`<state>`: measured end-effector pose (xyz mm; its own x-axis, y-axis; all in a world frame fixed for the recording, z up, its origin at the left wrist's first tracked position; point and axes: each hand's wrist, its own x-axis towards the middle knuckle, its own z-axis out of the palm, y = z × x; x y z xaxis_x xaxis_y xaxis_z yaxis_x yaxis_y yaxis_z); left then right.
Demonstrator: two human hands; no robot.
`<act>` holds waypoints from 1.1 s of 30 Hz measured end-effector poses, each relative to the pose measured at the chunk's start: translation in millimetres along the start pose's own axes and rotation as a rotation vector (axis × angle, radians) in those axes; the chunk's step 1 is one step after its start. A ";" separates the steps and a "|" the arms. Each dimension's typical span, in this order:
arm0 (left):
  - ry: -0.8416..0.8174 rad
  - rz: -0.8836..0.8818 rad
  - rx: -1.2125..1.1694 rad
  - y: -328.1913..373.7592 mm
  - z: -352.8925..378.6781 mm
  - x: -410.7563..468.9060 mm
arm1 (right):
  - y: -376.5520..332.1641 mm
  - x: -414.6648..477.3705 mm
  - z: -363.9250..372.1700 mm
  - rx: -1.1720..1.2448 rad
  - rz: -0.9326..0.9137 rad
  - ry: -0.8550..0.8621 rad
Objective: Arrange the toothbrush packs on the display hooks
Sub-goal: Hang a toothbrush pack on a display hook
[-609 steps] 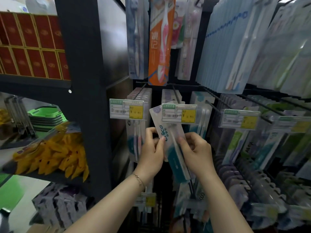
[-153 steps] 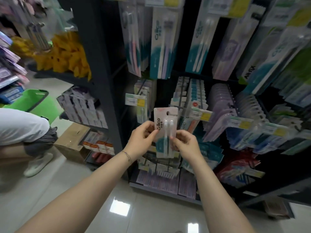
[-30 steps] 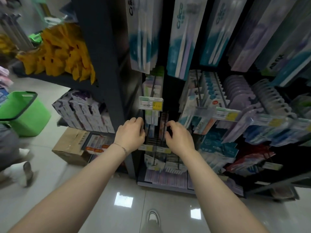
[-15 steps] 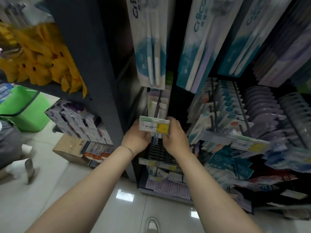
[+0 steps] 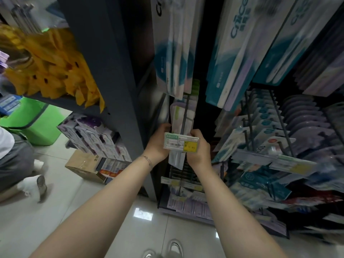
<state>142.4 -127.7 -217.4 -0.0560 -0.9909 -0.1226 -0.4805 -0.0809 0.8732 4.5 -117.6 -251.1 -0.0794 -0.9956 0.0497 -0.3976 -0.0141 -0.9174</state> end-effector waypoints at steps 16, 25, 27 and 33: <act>-0.013 0.029 -0.017 -10.7 5.1 8.3 | 11.3 6.9 2.2 0.000 0.086 0.175; -0.048 0.031 -0.206 -10.3 6.3 13.0 | 8.9 4.2 2.7 -0.092 -0.001 0.219; -0.061 0.045 -0.236 -9.2 8.2 12.6 | 6.0 4.2 2.8 -0.048 0.004 0.226; -0.086 0.085 -0.231 -9.2 11.5 11.1 | -0.5 8.1 -3.3 -0.080 0.014 0.165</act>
<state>136.1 -136.7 -232.2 -0.1670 -0.9831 -0.0752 -0.2588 -0.0299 0.9655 1.0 -125.4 -249.0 -0.2316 -0.9669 0.1069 -0.4662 0.0139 -0.8846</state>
